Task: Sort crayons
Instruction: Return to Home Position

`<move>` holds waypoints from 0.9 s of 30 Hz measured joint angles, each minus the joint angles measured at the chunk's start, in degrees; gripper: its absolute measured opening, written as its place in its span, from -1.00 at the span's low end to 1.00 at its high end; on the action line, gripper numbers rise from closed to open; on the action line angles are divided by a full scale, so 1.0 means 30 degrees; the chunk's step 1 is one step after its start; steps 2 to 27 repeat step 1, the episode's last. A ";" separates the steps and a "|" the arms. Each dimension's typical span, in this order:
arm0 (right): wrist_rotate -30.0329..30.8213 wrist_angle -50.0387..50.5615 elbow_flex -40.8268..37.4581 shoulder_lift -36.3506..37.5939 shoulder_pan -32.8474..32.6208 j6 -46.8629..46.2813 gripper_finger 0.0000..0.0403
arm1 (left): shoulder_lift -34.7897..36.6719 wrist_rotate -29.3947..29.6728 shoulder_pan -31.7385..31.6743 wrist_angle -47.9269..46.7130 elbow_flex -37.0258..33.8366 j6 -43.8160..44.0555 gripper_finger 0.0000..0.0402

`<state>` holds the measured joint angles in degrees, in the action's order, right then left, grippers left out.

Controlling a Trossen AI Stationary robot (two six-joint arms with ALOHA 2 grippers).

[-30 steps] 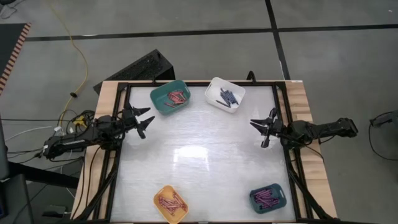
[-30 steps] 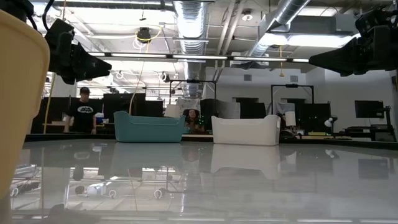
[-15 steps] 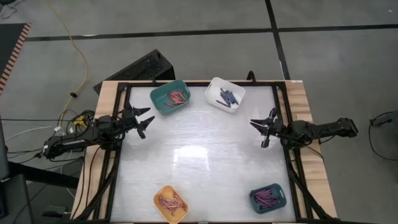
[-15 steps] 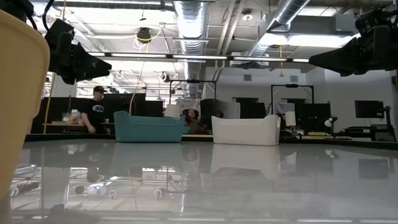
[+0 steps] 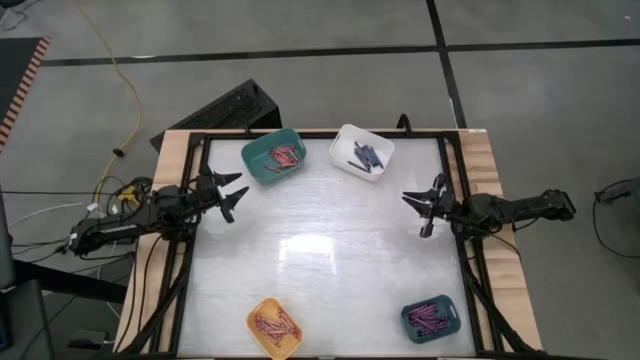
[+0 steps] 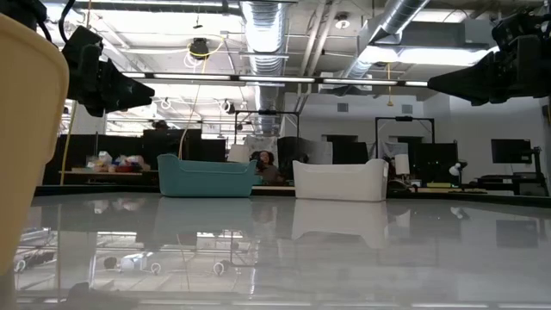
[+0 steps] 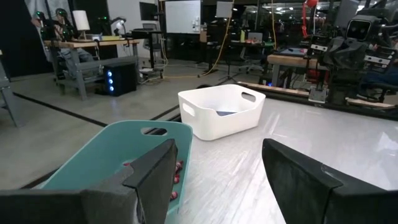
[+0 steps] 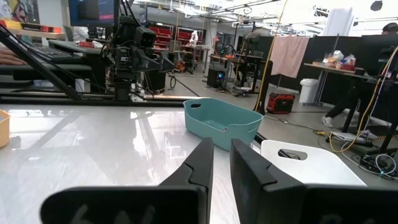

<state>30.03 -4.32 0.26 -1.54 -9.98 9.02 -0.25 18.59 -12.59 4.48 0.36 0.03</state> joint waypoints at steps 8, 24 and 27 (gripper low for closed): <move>0.0002 0.0000 -0.0002 0.0000 -0.0002 0.0001 -0.70 | 0.0000 0.0000 -0.0003 0.0003 0.0000 0.0007 0.14; 0.0002 0.0000 -0.0002 0.0000 -0.0002 0.0001 -0.70 | 0.0000 0.0000 -0.0003 0.0003 0.0000 0.0007 0.14; 0.0002 0.0000 -0.0002 0.0000 -0.0002 0.0001 -0.70 | 0.0000 0.0000 -0.0003 0.0003 0.0000 0.0007 0.14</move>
